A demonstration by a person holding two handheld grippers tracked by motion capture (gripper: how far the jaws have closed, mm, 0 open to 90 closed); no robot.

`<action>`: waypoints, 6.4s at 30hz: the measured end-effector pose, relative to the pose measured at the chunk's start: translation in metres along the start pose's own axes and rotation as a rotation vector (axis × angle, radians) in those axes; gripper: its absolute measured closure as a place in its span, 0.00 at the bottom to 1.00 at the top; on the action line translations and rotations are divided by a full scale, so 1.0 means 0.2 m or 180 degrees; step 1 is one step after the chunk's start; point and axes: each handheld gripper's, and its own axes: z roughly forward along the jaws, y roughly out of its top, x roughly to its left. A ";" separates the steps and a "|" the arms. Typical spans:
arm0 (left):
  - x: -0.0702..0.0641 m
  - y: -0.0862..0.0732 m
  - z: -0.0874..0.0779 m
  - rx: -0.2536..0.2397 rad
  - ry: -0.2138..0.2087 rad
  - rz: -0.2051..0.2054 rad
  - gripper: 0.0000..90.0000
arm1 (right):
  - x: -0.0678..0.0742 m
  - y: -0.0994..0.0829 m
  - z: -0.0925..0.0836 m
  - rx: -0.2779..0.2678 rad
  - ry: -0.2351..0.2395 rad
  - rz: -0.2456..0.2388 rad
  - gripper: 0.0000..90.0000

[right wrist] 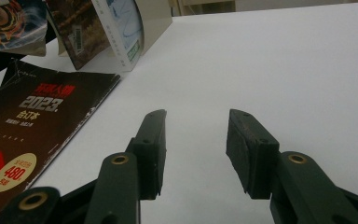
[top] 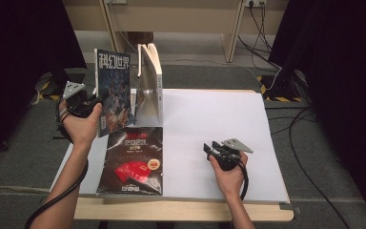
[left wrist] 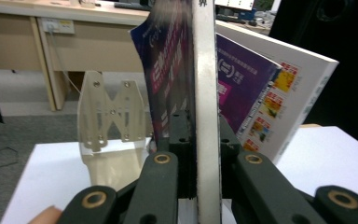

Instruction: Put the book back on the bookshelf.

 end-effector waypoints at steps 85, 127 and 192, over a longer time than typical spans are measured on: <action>-0.02 0.13 0.44 -0.0156 0.0457 0.0240 0.91 | -0.04 -0.02 0.01 0.0044 -0.0013 0.0057 0.64; -0.08 -0.06 0.69 -0.0382 0.0384 0.0304 0.91 | -0.04 -0.05 0.04 0.0135 0.0038 0.0055 0.64; -0.07 -0.12 0.50 -0.0174 -0.0086 0.0148 0.68 | -0.04 -0.07 0.06 0.0266 0.0096 0.0161 0.63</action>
